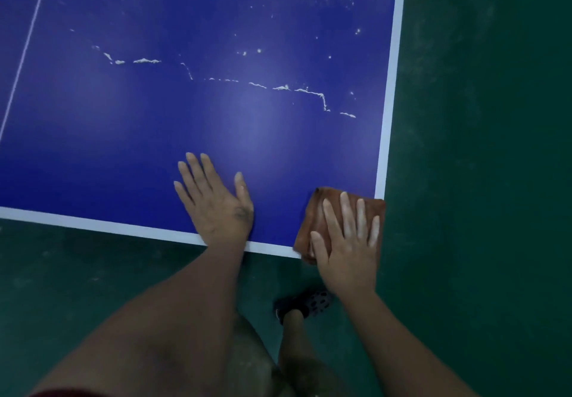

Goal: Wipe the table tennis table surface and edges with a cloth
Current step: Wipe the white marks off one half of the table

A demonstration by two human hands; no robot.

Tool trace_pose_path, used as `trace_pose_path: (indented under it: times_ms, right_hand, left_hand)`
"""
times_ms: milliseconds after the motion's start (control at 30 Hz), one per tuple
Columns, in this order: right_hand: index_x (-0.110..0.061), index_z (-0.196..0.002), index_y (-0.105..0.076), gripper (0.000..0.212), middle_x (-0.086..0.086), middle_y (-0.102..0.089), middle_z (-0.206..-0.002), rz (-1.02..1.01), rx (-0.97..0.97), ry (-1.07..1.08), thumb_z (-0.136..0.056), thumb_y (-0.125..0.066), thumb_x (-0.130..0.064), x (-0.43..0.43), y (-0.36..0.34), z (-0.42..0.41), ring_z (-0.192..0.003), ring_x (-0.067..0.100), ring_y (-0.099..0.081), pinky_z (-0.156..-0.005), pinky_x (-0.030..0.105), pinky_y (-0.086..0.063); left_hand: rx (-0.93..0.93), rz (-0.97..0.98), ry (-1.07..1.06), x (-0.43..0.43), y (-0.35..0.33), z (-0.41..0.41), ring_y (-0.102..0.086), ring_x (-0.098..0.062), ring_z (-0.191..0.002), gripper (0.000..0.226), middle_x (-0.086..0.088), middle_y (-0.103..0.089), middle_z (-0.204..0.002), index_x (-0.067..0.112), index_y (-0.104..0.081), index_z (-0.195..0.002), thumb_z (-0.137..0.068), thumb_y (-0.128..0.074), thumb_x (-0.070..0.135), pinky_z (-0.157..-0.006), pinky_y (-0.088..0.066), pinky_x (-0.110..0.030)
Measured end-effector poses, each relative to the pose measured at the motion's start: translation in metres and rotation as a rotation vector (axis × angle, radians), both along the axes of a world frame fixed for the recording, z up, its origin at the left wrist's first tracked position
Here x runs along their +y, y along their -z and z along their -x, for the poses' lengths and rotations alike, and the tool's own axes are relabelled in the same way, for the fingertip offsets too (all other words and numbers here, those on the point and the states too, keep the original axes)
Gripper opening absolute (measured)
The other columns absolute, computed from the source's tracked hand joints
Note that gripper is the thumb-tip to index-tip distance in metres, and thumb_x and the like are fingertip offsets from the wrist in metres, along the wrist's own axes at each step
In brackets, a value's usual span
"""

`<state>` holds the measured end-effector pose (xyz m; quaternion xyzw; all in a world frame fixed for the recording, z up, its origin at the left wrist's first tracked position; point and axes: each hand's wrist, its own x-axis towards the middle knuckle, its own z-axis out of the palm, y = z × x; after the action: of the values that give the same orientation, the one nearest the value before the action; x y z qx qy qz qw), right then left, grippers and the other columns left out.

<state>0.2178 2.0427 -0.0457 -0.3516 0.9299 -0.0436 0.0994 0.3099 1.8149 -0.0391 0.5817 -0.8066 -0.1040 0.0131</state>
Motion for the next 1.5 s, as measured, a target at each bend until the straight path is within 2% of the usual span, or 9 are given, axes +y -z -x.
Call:
trace_pose_path:
  times_ms: [167,400,533,767,967,1133,1500]
  right_hand:
    - [-0.029,-0.166,-0.039,0.064,0.003,-0.018,-0.18,0.058,0.01,-0.156,-0.109,-0.04,-0.056,-0.012,0.0,0.069,-0.167,0.031,-0.011,-0.132,0.063,-0.007]
    - [-0.033,-0.171,-0.025,0.066,-0.002,-0.006,-0.181,0.032,-0.018,-0.232,-0.111,-0.033,-0.059,-0.084,-0.002,0.162,-0.168,0.028,0.002,-0.132,0.059,0.006]
    - [-0.033,-0.172,-0.021,0.066,-0.001,-0.004,-0.182,0.029,-0.032,-0.218,-0.112,-0.03,-0.059,-0.08,-0.002,0.152,-0.168,0.029,0.004,-0.132,0.06,0.007]
    - [-0.031,-0.17,-0.029,0.066,0.001,-0.014,-0.18,0.008,-0.002,-0.306,-0.11,-0.037,-0.057,-0.034,0.0,0.127,-0.168,0.031,-0.004,-0.132,0.063,-0.004]
    - [-0.031,-0.169,-0.032,0.066,0.0,-0.014,-0.18,0.076,0.021,-0.463,-0.11,-0.036,-0.059,-0.114,0.005,0.202,-0.167,0.03,-0.008,-0.132,0.062,-0.006]
    - [-0.032,-0.171,-0.026,0.068,-0.002,-0.008,-0.181,0.047,-0.048,-0.515,-0.109,-0.029,-0.062,-0.175,0.003,0.252,-0.168,0.028,0.0,-0.133,0.061,0.002]
    - [-0.031,-0.172,-0.022,0.067,0.0,-0.005,-0.181,-0.044,-0.008,-0.589,-0.111,-0.029,-0.058,-0.078,-0.003,0.218,-0.168,0.028,0.005,-0.133,0.06,0.002]
  left_hand:
    - [-0.033,0.039,-0.07,0.021,0.014,0.025,0.0,-0.032,-0.17,0.084,-0.013,-0.004,-0.184,0.017,-0.014,-0.176,-0.11,-0.021,0.07,-0.137,-0.003,-0.056]
    - [-0.056,0.073,-0.077,0.021,0.021,0.026,0.0,-0.031,-0.17,0.084,-0.012,-0.004,-0.184,0.018,-0.013,-0.175,-0.11,-0.022,0.07,-0.138,-0.006,-0.056]
    - [-0.065,0.068,-0.09,0.023,0.017,0.027,-0.002,-0.031,-0.17,0.083,-0.013,-0.006,-0.184,0.018,-0.016,-0.175,-0.11,-0.023,0.069,-0.138,-0.006,-0.055]
    - [-0.051,0.049,-0.095,0.022,0.015,0.025,0.003,-0.029,-0.171,0.08,-0.01,-0.003,-0.184,0.021,-0.013,-0.176,-0.111,-0.022,0.068,-0.138,-0.007,-0.055]
    - [-0.081,0.037,-0.121,0.02,0.012,0.028,0.005,-0.025,-0.171,0.078,-0.007,-0.002,-0.184,0.023,-0.014,-0.176,-0.111,-0.022,0.065,-0.138,-0.004,-0.052]
    - [-0.07,0.058,-0.127,0.019,0.011,0.028,0.003,-0.024,-0.171,0.075,-0.006,-0.006,-0.184,0.021,-0.019,-0.175,-0.113,-0.025,0.062,-0.138,-0.005,-0.051]
    - [-0.066,0.037,-0.125,0.02,0.01,0.029,0.002,-0.025,-0.171,0.075,-0.007,-0.005,-0.184,0.021,-0.016,-0.176,-0.112,-0.025,0.06,-0.138,-0.009,-0.054]
